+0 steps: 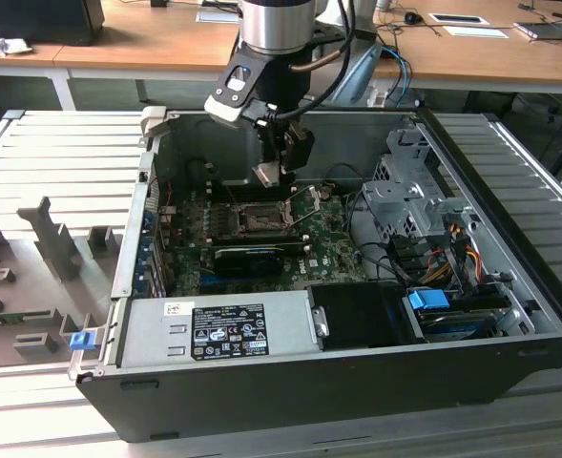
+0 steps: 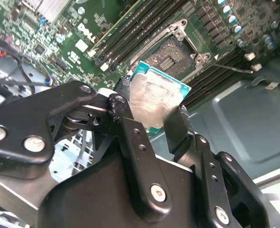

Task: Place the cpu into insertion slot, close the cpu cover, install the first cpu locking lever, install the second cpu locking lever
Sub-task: 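Place the cpu into insertion slot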

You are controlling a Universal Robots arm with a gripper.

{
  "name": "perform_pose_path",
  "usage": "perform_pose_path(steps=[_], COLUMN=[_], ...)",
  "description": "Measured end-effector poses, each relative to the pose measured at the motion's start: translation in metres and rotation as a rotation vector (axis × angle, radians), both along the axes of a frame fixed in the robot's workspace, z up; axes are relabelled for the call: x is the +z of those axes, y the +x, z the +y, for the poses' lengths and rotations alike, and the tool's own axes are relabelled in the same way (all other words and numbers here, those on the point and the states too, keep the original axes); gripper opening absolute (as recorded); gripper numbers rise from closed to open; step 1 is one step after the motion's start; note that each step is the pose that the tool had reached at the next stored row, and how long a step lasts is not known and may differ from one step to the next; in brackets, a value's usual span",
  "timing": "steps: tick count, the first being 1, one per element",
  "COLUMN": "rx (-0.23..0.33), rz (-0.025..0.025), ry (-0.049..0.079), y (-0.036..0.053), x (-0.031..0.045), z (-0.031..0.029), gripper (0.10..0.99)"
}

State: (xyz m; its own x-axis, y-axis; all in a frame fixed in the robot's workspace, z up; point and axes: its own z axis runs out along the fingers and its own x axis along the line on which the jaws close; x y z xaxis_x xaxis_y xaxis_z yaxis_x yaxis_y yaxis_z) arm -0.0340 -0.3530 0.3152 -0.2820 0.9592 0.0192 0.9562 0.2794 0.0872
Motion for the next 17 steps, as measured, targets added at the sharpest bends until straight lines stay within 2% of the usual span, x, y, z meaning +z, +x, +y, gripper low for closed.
perform_pose_path(steps=[4,8,10,17], rx=[-0.054,-0.062,-0.064,-0.184], rz=[0.0008,0.002,0.0045,0.0062], ry=[0.0,0.0,0.0,0.001], y=[0.0,0.0003,0.0003,0.0003], x=[-0.0057,-0.0089,-0.0103,-0.0168], z=[0.0,0.0,0.0,0.0], gripper=[0.529,0.529,0.529,0.529])
